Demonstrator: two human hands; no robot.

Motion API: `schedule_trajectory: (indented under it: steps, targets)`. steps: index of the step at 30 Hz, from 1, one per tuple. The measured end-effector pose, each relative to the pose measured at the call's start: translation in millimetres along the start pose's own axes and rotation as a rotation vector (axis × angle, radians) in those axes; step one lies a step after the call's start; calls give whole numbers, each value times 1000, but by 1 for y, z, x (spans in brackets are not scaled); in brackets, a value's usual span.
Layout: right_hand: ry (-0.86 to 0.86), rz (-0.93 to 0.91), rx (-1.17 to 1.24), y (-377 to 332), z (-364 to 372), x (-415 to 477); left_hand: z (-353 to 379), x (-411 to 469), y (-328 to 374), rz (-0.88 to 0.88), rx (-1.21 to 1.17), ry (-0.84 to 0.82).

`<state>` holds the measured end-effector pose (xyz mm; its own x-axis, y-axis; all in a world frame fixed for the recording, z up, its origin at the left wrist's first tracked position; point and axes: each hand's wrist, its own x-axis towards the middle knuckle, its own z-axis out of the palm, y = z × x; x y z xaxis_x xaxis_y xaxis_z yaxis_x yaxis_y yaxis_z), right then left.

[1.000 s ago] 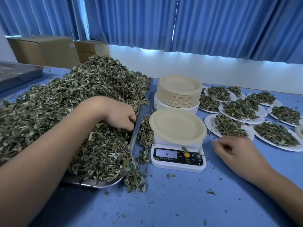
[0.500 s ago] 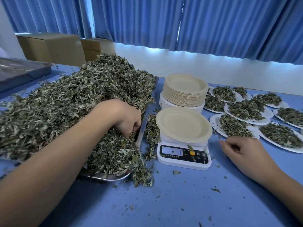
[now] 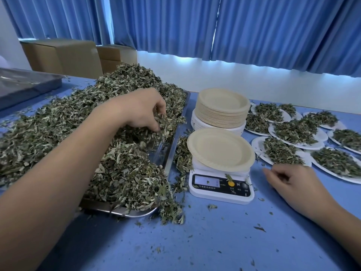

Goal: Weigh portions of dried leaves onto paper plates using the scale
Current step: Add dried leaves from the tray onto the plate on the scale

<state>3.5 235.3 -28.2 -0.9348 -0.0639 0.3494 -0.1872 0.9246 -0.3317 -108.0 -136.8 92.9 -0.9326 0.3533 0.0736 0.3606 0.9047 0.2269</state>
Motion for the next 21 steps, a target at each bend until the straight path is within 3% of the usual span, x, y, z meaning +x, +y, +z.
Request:
schedule_trajectory:
  steps: [3,6,9,12,16,21]
  targets:
    - [2,-5,9,1,0,0,2,1,9,8,-201,158]
    - [0,-11,11,1,0,0,17,1,30,25,-549,278]
    - [1,-14,9,2,0,-1,34,0,51,99,-764,156]
    - [0,-15,16,3,0,-1,43,0,58,174,-588,-33]
    - [-1,-8,28,2,0,-1,33,5,45,162,-429,65]
    - [-3,1,29,2,0,0,34,28,8,-44,-126,162]
